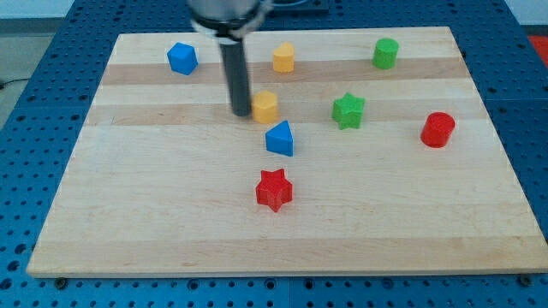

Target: Push the red star diagonal to the bottom left of the triangle

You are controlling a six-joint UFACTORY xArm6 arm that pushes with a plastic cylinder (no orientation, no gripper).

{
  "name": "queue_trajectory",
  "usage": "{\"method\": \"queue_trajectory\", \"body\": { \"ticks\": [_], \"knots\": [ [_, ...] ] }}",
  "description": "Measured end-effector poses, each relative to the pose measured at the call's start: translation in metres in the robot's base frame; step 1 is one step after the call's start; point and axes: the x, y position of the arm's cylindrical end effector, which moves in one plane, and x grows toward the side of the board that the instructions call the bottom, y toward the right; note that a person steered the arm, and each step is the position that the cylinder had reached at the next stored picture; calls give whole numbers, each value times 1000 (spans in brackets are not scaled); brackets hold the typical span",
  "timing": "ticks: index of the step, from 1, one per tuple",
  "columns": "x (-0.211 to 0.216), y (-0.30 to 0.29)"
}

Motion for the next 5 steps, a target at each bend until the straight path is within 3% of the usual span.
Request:
{"method": "queue_trajectory", "body": {
  "ticks": [1,3,5],
  "knots": [
    [1,11],
    [40,87],
    [133,99]
  ]
}}
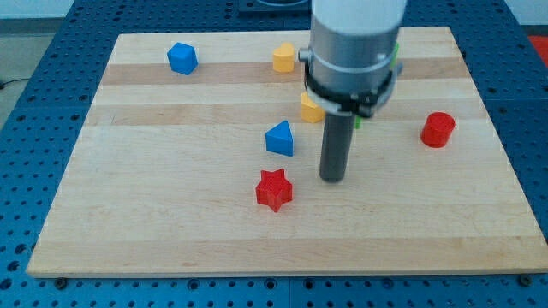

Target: Push the red star diagonal to the bottom left of the triangle

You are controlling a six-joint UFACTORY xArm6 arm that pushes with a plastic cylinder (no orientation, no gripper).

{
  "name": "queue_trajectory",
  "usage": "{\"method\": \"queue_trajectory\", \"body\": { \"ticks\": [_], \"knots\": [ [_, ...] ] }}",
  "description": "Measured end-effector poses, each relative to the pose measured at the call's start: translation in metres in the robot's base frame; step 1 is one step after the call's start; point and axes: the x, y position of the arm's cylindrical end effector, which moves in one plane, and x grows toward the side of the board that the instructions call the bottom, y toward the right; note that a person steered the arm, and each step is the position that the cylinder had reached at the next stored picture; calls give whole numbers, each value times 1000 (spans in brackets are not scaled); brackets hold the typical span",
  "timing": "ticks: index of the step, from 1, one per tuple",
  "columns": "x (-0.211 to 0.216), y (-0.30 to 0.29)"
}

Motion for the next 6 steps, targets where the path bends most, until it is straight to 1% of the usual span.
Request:
{"method": "queue_trajectory", "body": {
  "ticks": [1,2,3,4,5,6],
  "knots": [
    [6,-44],
    [4,-129],
    [17,-156],
    [39,-131],
    [59,-130],
    [62,-195]
  ]
}}
